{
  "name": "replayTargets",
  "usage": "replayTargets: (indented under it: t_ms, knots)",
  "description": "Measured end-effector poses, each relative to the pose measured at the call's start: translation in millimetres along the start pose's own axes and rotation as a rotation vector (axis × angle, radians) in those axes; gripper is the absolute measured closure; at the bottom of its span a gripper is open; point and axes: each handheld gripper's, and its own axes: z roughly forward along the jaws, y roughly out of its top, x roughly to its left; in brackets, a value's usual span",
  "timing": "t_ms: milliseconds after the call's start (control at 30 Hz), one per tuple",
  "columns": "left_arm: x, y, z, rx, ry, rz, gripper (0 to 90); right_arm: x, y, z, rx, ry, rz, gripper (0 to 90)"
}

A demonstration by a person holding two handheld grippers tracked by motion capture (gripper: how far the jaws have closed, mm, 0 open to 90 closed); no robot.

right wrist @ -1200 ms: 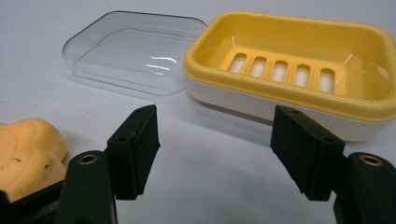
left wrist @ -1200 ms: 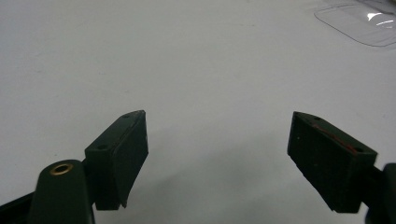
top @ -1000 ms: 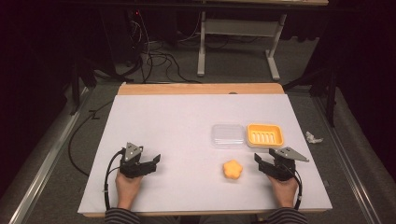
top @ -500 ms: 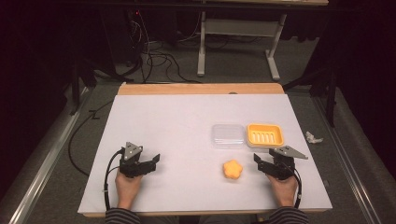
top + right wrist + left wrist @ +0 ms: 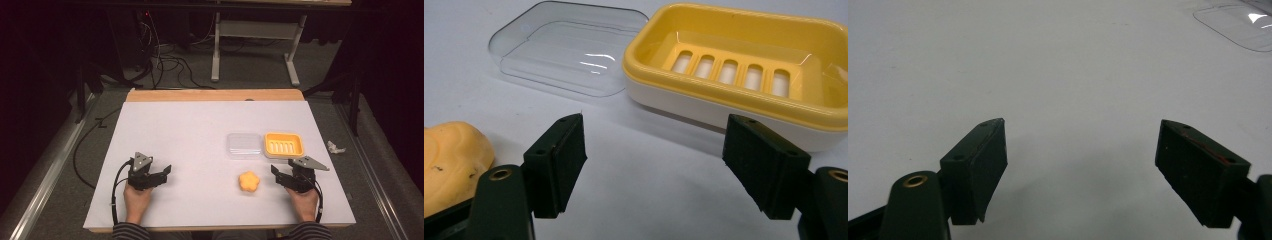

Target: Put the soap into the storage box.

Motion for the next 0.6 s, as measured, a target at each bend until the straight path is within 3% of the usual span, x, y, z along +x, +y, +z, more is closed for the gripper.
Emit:
replayTargets:
  t_ms: [267, 600]
  knots:
    - [0.2, 0.0, 0.1, -0.001, 0.002, -0.008, 21.2, 1.0, -0.6, -6.4, -0.008, 0.051, 0.005, 20.4]
    - [0.1, -0.1, 0.0, -0.002, -0.003, -0.004, 21.6, 6.6, -1.4, -16.1, -0.013, 0.072, 0.037, 21.4]
